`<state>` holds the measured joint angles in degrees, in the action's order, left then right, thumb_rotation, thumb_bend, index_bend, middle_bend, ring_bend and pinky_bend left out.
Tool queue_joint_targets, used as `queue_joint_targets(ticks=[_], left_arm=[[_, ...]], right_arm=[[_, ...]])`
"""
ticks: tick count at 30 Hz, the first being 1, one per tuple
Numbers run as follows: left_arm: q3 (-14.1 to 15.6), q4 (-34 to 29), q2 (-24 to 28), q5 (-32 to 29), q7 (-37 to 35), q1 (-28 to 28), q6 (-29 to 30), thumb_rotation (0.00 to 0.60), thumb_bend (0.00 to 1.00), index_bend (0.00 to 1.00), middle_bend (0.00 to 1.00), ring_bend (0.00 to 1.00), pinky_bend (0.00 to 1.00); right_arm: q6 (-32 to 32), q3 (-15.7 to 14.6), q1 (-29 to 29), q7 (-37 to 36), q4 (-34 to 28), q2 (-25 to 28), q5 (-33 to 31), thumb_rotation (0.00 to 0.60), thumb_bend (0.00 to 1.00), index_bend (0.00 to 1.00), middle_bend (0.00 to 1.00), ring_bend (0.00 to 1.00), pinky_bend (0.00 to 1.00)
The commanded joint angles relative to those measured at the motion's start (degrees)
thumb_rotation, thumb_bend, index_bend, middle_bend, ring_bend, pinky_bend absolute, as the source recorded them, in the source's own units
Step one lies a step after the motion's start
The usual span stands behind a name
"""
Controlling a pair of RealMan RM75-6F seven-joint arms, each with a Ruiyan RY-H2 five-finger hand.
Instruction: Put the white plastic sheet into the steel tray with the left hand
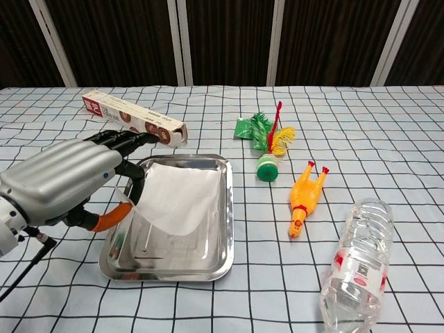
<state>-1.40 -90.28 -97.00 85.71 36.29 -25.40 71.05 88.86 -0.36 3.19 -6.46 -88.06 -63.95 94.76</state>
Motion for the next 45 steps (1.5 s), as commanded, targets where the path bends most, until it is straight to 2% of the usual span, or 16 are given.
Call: queue_joint_targets(ticks=[1, 4, 6, 9, 16, 22, 26, 32, 35, 42, 45], left_arm=[[-0.1, 0.5, 0.3, -0.4, -0.6, -0.4, -0.9, 0.6, 0.49, 0.51, 0.0, 0.0, 0.0], [0.1, 0.9, 0.6, -0.4, -0.4, -0.5, -1.3, 0.6, 0.42, 0.37, 0.0, 0.0, 0.0], [0.3, 0.8, 0.7, -0.5, -0.4, -0.4, -1.4, 0.6, 0.34, 0.19, 0.0, 0.0, 0.0], [0.6, 0.1, 1.2, -1.0, -0.2, -0.3, -1.8, 0.6, 0.28, 0.03, 0.0, 0.0, 0.0], [1.0, -3.5, 3.6, -1.4, -0.8, 0.2, -1.6, 0.6, 0.22, 0.0, 0.0, 0.0, 0.0], [1.2, -6.6, 6.3, -2.0, -1.9, 0.4, -2.0, 0.6, 0.1, 0.0, 0.0, 0.0, 0.0], [1.6, -8.3, 8.3, -1.9, -2.5, 0.5, -2.2, 0.6, 0.08, 0.0, 0.0, 0.0, 0.0], [2.3, -9.7, 11.7, -3.4, -0.8, 0.4, -3.6, 0.6, 0.1, 0.0, 0.0, 0.0, 0.0], [2.6, -10.1, 12.5, -4.9, -0.1, 0.5, -4.6, 0.6, 0.15, 0.0, 0.0, 0.0, 0.0], [3.7, -12.4, 15.5, -7.6, 2.3, -0.3, -7.5, 0.6, 0.44, 0.0, 0.0, 0.0, 0.0], [4.0, -12.8, 16.7, -6.8, 1.6, 0.5, -5.9, 0.6, 0.5, 0.0, 0.0, 0.0, 0.0]], right_arm=[[-0.1, 0.0, 0.0, -0.1, 0.0, 0.0, 0.0, 0.6, 0.29, 0.0, 0.0, 0.0, 0.0], [0.0, 0.0, 0.0, -0.2, 0.0, 0.1, 0.0, 0.6, 0.29, 0.0, 0.0, 0.0, 0.0], [0.0, 0.0, 0.0, -0.2, 0.0, 0.1, 0.0, 0.6, 0.29, 0.0, 0.0, 0.0, 0.0], [-0.1, -0.1, 0.0, -0.3, 0.0, 0.1, 0.0, 0.6, 0.29, 0.0, 0.0, 0.0, 0.0], [-0.1, 0.0, 0.0, -0.1, -0.1, 0.0, 0.0, 0.6, 0.29, 0.0, 0.0, 0.0, 0.0], [0.0, 0.0, 0.0, 0.1, -0.1, 0.0, 0.0, 0.6, 0.29, 0.0, 0.0, 0.0, 0.0], [0.0, 0.0, 0.0, 0.1, -0.1, 0.0, -0.1, 0.6, 0.29, 0.0, 0.0, 0.0, 0.0], [-0.1, -0.1, 0.0, 0.2, -0.1, 0.0, -0.1, 0.6, 0.29, 0.0, 0.0, 0.0, 0.0], [-0.2, -0.1, 0.0, 0.3, -0.2, 0.0, -0.1, 0.6, 0.29, 0.0, 0.0, 0.0, 0.0], [-0.2, -0.1, -0.1, 0.4, -0.3, 0.0, -0.2, 0.6, 0.29, 0.0, 0.0, 0.0, 0.0], [-0.3, -0.1, -0.1, 0.2, -0.3, 0.1, -0.2, 0.6, 0.29, 0.0, 0.0, 0.0, 0.0]])
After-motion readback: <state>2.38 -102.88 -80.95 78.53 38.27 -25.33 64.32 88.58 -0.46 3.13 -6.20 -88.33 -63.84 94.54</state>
